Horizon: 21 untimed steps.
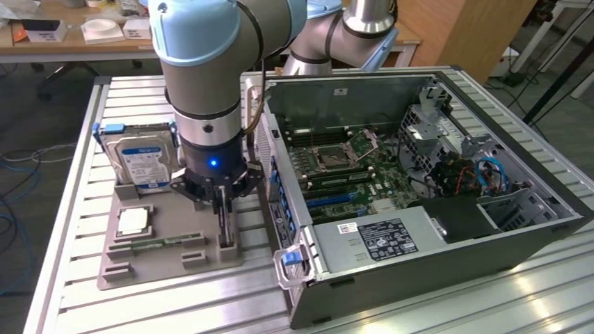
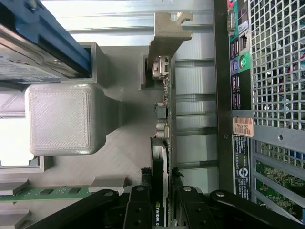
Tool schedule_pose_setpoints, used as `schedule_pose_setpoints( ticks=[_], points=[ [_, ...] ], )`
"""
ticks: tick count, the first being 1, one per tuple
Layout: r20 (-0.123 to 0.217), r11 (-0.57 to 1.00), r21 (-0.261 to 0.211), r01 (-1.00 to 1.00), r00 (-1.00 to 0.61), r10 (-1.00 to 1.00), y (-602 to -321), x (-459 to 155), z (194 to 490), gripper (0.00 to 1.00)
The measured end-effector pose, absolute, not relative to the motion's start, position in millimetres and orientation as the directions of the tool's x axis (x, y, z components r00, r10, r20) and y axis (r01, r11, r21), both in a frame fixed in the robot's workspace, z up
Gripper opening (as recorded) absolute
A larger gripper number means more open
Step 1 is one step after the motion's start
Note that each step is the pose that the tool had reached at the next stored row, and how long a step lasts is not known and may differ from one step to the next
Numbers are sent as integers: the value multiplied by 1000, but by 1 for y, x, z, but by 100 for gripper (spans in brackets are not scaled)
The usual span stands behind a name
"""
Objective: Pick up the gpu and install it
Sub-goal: 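Pick up the gpu and move the gpu toward the slot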
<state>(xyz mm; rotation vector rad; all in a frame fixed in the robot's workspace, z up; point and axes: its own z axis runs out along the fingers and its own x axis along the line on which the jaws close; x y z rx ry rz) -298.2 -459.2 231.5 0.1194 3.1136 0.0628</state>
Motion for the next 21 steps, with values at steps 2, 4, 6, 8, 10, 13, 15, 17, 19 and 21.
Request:
schedule_pose_setpoints(
  ticks=[2,4,6,8,10,13,15,17,19,21],
  points=[
    [-24,996,41,76,-997,77,-459,-298,231,26],
    [-24,996,41,76,-997,77,-459,-298,232,26],
    [-24,996,41,76,-997,77,-459,-298,232,26],
    [-24,996,41,76,-997,77,-459,-298,232,26],
    [-24,996,41,76,-997,77,-459,-298,232,26],
    [-24,996,41,76,-997,77,-459,-298,232,26],
    [-24,996,41,76,-997,77,-459,-298,231,26],
    [-24,996,41,76,-997,77,-459,-298,232,26],
    [-24,996,41,76,-997,77,-459,-298,232,26],
    [-24,996,41,76,-997,77,-459,-298,231,26]
  ],
)
